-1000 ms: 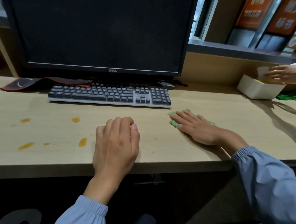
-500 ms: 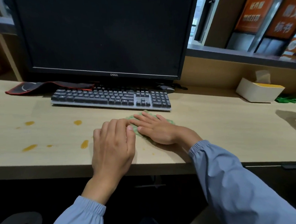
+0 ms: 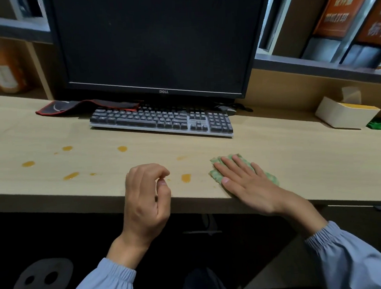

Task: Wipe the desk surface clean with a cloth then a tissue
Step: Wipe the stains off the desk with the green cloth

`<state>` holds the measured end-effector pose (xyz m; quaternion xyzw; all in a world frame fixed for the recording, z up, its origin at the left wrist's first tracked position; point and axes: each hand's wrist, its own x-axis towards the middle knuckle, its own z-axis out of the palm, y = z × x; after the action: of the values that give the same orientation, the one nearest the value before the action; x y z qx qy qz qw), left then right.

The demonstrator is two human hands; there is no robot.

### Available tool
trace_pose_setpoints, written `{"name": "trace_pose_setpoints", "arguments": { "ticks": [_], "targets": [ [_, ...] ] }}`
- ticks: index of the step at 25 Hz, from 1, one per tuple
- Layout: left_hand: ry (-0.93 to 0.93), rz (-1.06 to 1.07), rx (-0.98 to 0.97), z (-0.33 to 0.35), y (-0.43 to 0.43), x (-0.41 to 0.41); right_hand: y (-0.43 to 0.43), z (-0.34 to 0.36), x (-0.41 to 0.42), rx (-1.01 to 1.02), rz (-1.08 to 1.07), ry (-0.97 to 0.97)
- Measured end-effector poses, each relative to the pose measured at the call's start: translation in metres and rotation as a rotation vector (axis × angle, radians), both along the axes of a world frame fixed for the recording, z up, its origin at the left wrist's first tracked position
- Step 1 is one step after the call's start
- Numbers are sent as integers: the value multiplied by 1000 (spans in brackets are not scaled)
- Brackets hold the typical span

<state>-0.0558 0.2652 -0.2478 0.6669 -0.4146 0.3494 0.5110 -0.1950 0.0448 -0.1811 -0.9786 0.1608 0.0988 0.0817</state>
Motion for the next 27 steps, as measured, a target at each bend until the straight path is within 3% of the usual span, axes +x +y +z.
{"name": "trace_pose_setpoints", "arguments": {
  "ticks": [7,13,20,27],
  "targets": [
    [-34,183,48,-31,41,18,74,-6,86,14,136,-36],
    [-70,274,161,-47,55,24,65,-5,148,53,153,-44],
    [-80,327,196,-52,71,34,19,-3,100,-1,-18,-40],
    [-47,337,178,-59,81,41,69,-5,67,-32,6,-37]
  ]
}}
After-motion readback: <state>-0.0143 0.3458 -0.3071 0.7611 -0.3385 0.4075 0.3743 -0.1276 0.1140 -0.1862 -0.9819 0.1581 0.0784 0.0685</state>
